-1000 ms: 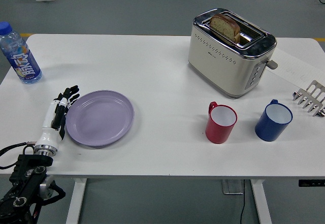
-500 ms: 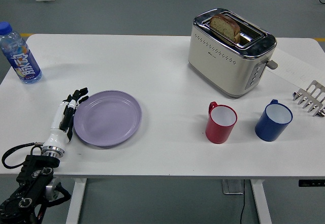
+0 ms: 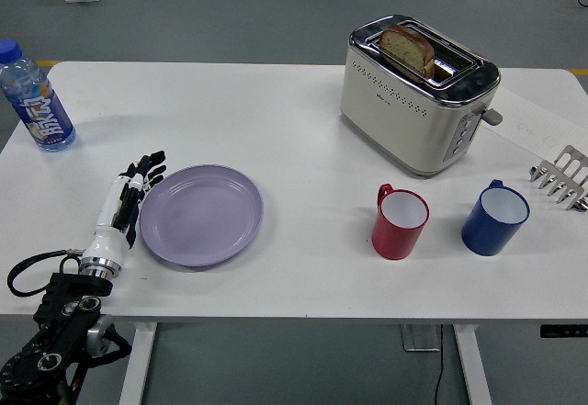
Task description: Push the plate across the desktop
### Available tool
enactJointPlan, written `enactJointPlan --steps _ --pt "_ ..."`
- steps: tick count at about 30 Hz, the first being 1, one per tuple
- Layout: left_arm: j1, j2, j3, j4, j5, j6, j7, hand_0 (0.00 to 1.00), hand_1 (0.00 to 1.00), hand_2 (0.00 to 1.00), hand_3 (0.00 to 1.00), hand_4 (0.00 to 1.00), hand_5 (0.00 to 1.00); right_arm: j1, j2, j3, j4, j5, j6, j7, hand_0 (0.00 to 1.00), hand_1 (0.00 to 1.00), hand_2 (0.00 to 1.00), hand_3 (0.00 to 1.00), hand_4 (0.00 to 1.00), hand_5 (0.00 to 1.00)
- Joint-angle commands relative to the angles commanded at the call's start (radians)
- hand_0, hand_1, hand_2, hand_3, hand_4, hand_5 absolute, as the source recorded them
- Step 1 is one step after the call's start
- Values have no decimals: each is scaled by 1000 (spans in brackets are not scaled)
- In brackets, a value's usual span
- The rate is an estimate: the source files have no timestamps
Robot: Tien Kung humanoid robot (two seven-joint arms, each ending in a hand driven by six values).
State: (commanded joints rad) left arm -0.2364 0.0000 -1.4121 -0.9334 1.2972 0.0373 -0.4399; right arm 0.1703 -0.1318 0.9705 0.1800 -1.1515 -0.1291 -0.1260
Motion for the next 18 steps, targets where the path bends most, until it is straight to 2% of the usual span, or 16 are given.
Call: enactJointPlan --steps 18 --pt "-12 0 54 2 -18 -3 -2 832 847 880 789 634 998 0 0 -3 0 2 0 1 672 633 698 632 249 134"
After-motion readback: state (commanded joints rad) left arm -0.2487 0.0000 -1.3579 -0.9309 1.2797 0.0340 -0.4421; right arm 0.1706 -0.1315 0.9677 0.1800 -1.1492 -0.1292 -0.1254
